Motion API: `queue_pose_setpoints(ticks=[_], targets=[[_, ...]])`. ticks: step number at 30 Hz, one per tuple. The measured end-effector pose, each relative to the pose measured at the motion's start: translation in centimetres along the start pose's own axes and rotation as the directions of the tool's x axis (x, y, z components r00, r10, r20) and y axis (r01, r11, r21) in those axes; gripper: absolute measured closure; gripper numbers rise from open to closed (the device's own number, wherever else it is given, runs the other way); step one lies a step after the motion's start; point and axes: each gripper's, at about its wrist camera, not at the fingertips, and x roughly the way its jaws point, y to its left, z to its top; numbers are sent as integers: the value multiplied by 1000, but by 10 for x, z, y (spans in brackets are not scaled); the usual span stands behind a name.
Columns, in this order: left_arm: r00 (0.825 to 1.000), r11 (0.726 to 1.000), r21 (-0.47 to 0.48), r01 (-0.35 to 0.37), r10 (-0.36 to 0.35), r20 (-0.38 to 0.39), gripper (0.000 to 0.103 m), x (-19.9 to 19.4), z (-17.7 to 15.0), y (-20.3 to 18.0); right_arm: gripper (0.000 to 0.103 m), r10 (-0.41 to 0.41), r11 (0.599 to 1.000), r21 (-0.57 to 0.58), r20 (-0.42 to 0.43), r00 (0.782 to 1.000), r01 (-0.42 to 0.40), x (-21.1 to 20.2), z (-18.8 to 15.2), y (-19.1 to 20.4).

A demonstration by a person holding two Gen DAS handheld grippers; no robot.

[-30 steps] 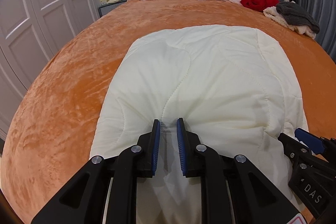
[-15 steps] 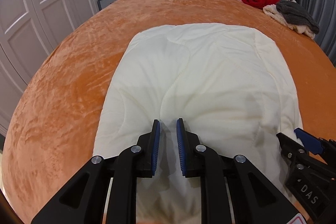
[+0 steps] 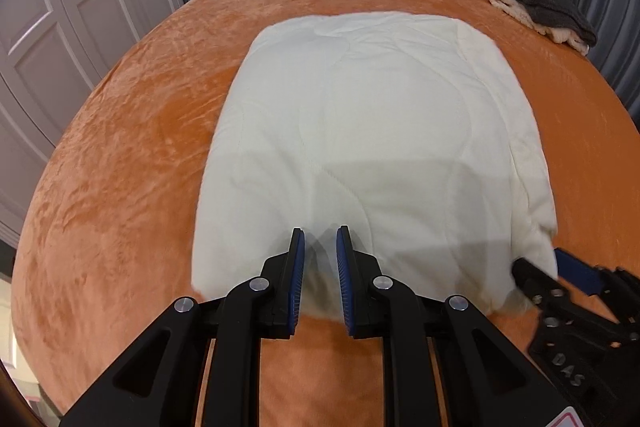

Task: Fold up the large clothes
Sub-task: 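Press the closed left tool on the bundle while the right tool presses beside it, then open both tools and pull them back from the folded bundle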

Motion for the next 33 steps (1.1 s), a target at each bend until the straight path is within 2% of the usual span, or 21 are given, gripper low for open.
queue_pose_setpoints(ticks=[6, 10, 13, 16, 23, 29, 33], targets=[[999, 999, -29, 18, -19, -26, 85, -21, -24, 4, 48, -15, 1000, -18, 64, 998, 17, -45, -21, 4], [1000, 1000, -27, 8, -8, 5, 61, -44, -46, 2, 43, -7, 1000, 5, 92, 996, 6, -72, -46, -1], [1000, 999, -30, 21, -21, 16, 56, -59, -61, 0, 43, -4, 1000, 25, 96, 995, 1, -85, -65, -3], [999, 998, -41, 45, -44, 7, 54, -73, -80, -2, 42, -3, 999, 35, 97, 995, 0, -96, -84, -6], [998, 995, -68, 69, -70, 0, 42, -101, -118, -11, 33, -7, 1000, 20, 113, 994, 5, -121, -119, -3], [998, 995, -90, 54, -52, 18, 36, -124, -139, -8, 22, -32, 999, 28, 142, 989, 29, -141, -149, -5], [999, 994, -93, 49, -46, 28, 33, -132, -151, -7, 16, -49, 999, 23, 195, 980, 45, -154, -164, -7]])
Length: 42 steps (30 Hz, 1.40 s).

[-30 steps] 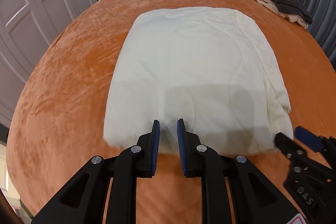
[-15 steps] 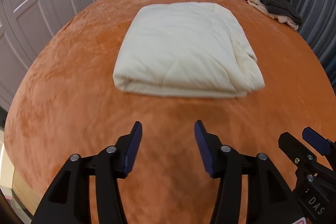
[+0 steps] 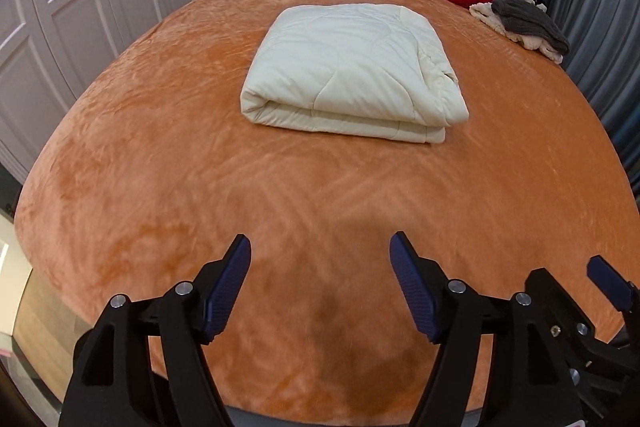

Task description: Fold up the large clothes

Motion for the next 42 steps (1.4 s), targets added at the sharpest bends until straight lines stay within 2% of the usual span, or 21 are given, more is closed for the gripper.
queue_pose_setpoints(ticks=[5, 11, 23, 42], targets=[[999, 1000, 20, -14, 13, 31, 33, -9, -10, -1, 13, -7, 1000, -23, 52, 999, 8, -11, -11, 0], [996, 997, 46, -59, 55, 76, 33, -18, -21, 0, 13, -1, 999, -33, 65, 998, 3, -14, -18, 2], [992, 994, 44, -99, 95, 85, 33, -16, -26, 2, 13, -11, 999, -31, 64, 998, 13, -12, -25, 6], [989, 993, 33, -116, 113, 97, 33, -15, -31, 5, 13, -10, 1000, -18, 51, 999, 11, -7, -30, 9]])
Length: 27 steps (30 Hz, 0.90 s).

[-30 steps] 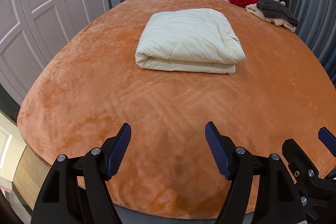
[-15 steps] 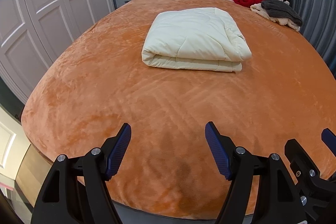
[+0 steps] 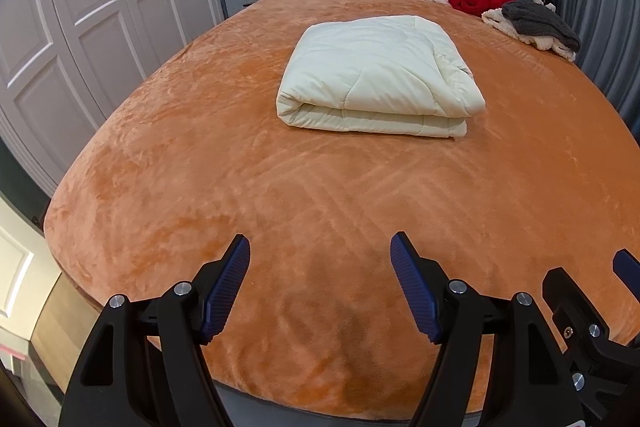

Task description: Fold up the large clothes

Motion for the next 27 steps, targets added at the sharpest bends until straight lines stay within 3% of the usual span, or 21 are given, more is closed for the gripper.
queue_pose_setpoints(ticks=[27], targets=[[999, 999, 19, -28, 28, 16, 35, -4, -2, -6, 13, -1, 1000, 1, -3, 1000, 1, 1, -2, 3]])
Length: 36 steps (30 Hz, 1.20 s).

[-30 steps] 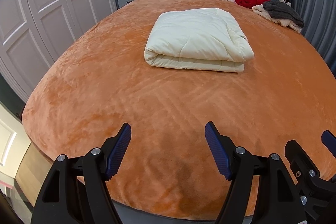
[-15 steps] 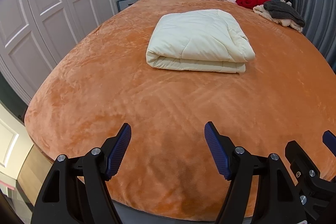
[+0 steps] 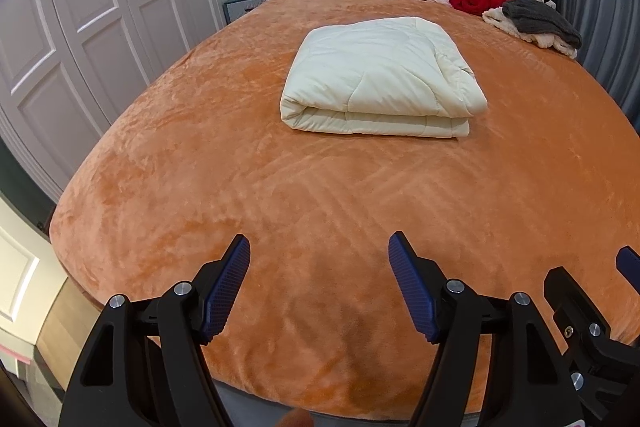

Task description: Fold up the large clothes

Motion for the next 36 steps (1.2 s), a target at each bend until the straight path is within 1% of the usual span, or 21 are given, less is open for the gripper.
queue_pose_setpoints(ticks=[2, 7, 19, 25, 36], targets=[[1000, 1000, 2, -8, 8, 2, 35, -1, -1, 0, 13, -1, 1000, 2, -1, 1000, 1, 0, 0, -1], [1000, 1000, -13, 14, -14, -9, 35, 0, -2, 0, 13, -3, 1000, -4, 2, 1000, 3, 0, 0, 0], [1000, 1000, 1, -11, 11, 17, 35, -2, 0, -1, 13, -5, 1000, -9, 2, 1000, 5, -1, 1, 1], [1000, 1000, 11, -5, 5, 17, 35, -3, 1, 0, 13, -8, 1000, -14, 3, 1000, 8, -1, 1, 1], [1000, 1000, -2, -9, 9, 17, 35, -2, 3, -1, 13, -9, 1000, -19, 5, 1000, 9, -1, 3, 1]])
